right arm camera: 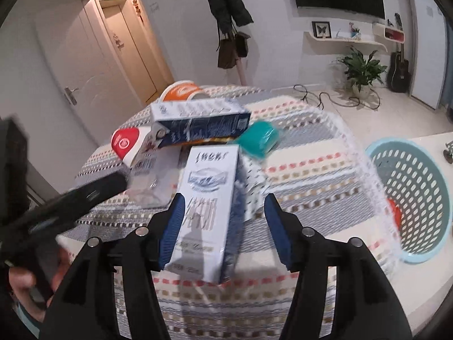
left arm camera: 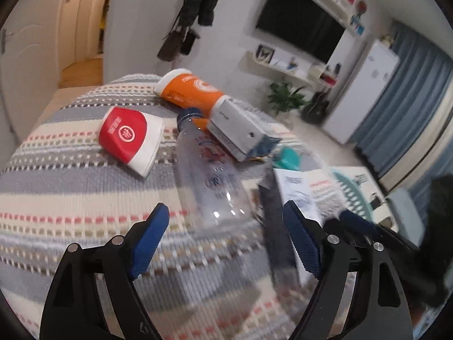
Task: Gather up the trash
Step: 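Grasp the clear plastic bottle with the left tool while the right tool grasps the white milk carton, then carry the bottle and milk carton to the blue basket and release both, then grasp the red cup with the left tool while the right tool grasps the flat milk carton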
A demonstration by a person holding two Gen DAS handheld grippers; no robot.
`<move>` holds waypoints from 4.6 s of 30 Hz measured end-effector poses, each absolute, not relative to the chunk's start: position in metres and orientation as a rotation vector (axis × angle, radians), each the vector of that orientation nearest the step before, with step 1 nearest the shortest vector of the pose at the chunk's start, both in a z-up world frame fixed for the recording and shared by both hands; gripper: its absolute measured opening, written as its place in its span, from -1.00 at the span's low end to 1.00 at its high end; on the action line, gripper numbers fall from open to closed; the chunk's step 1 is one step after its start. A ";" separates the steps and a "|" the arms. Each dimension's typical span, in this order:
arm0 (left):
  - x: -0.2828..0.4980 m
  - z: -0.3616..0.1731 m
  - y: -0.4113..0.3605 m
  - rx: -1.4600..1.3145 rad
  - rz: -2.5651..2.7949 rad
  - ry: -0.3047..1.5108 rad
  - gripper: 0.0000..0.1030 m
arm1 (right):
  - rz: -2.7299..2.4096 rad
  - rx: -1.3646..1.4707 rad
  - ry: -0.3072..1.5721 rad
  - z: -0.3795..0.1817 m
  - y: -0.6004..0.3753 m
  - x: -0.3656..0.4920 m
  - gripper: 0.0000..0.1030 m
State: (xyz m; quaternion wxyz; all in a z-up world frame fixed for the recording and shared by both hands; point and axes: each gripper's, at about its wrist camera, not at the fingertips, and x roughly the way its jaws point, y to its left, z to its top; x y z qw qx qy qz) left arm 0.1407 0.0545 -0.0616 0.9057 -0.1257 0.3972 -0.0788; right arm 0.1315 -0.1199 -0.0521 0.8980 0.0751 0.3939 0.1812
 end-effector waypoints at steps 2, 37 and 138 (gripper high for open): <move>0.159 -0.066 0.047 -0.256 -0.153 0.840 0.56 | 0.378 0.140 0.825 -0.054 -0.115 0.130 0.06; 0.106 -0.080 0.078 -0.210 -0.066 0.933 0.36 | 0.308 -0.041 0.963 -0.079 -0.067 0.151 0.15; 0.144 -0.027 0.124 -0.329 -0.066 0.681 0.42 | 0.188 0.068 0.733 -0.023 -0.152 0.175 0.21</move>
